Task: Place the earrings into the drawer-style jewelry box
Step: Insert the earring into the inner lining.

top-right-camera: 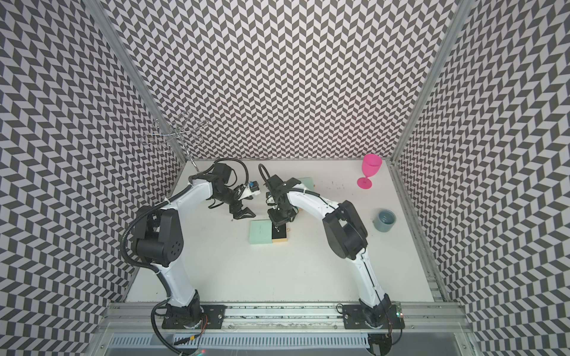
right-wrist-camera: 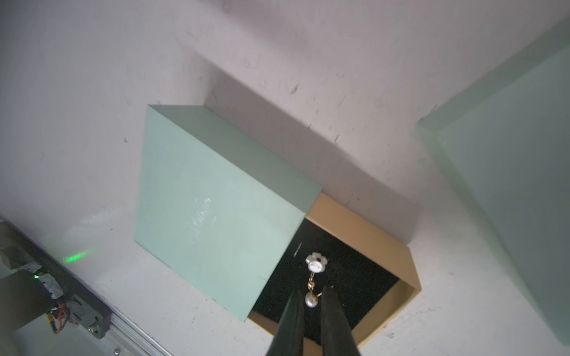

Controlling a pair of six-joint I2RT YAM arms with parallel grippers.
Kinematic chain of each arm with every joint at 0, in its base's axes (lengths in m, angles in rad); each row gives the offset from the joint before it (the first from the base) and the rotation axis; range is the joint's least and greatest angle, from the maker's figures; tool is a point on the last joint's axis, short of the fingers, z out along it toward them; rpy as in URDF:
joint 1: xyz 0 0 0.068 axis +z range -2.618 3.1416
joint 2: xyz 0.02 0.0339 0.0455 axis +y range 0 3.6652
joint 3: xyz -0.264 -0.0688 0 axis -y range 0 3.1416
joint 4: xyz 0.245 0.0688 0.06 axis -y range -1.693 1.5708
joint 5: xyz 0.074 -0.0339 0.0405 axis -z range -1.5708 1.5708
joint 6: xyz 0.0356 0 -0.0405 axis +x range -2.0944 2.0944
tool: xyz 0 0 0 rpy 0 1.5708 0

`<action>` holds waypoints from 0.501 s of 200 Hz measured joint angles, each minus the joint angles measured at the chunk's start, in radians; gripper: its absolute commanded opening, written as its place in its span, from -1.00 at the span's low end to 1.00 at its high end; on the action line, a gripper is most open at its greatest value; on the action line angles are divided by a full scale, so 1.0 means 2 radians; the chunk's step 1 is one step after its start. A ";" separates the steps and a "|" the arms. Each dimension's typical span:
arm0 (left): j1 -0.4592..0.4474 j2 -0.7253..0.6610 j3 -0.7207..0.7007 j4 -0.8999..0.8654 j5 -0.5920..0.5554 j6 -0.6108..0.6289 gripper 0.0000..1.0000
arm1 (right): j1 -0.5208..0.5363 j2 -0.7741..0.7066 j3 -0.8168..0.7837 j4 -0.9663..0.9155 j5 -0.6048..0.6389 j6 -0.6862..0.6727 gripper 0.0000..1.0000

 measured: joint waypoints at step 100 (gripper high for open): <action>0.000 0.002 0.000 -0.002 0.000 0.004 0.92 | 0.000 0.035 0.011 -0.003 0.006 -0.017 -0.75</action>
